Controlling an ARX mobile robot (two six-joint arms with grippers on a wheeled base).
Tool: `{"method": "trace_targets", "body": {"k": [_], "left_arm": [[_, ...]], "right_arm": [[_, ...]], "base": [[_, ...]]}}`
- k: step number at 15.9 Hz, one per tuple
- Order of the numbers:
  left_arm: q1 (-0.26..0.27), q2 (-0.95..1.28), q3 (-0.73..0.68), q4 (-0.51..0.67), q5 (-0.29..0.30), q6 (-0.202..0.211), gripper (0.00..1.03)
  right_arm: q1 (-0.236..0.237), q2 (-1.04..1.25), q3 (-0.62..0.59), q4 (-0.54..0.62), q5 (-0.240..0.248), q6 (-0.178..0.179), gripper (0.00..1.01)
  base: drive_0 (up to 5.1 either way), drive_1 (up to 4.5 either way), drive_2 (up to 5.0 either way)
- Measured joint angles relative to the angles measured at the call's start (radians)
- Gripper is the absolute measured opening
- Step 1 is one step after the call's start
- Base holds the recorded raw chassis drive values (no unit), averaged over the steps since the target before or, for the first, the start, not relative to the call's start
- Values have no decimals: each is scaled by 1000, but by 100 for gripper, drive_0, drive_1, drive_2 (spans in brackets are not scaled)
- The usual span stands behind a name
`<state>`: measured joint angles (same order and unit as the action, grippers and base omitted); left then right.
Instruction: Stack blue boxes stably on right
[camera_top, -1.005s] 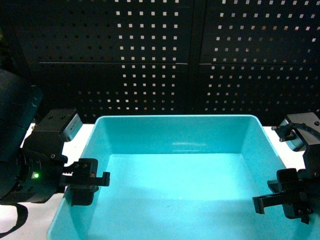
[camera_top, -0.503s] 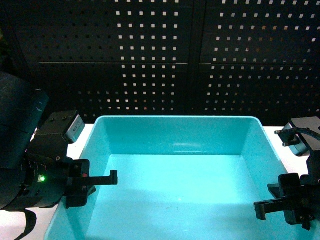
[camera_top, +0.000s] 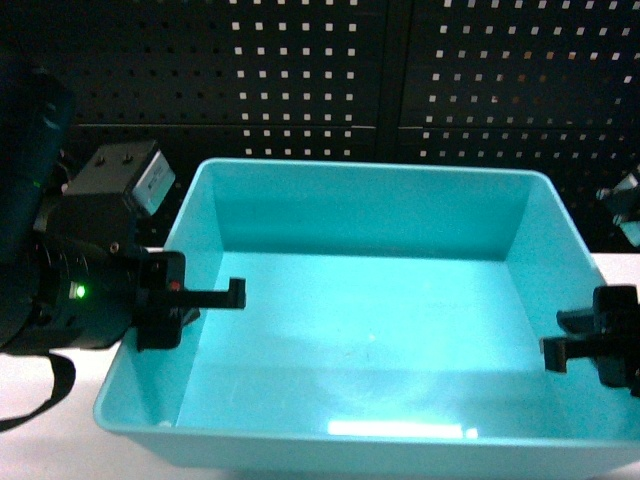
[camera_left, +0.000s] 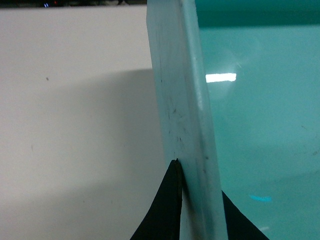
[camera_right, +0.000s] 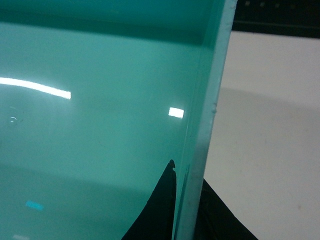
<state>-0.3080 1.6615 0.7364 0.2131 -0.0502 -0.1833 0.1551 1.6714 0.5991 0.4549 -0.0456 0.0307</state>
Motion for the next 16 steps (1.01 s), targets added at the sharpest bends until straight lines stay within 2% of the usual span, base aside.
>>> {"method": "trace_targets", "body": {"k": [4,6,10,16], "left_arm": [[2,-138,134,-55,-9,29,5],[3,-167,158,-56,-21,37,5],[4,-171,136,-8,-29,35,5],[4,-174,136,-9,-29,35,5]], "right_arm": [[-18,-156,159,-92,-9,-6,7],[-19,-192,196,-114,-11,-9,7],[-20,-203,190,-101,-8,-28,7],[-19,-204,190,-101,-8,-28,7]], "base": [[0,0,0],[0,0,0],[0,0,0],[-143,-143,-143]]}}
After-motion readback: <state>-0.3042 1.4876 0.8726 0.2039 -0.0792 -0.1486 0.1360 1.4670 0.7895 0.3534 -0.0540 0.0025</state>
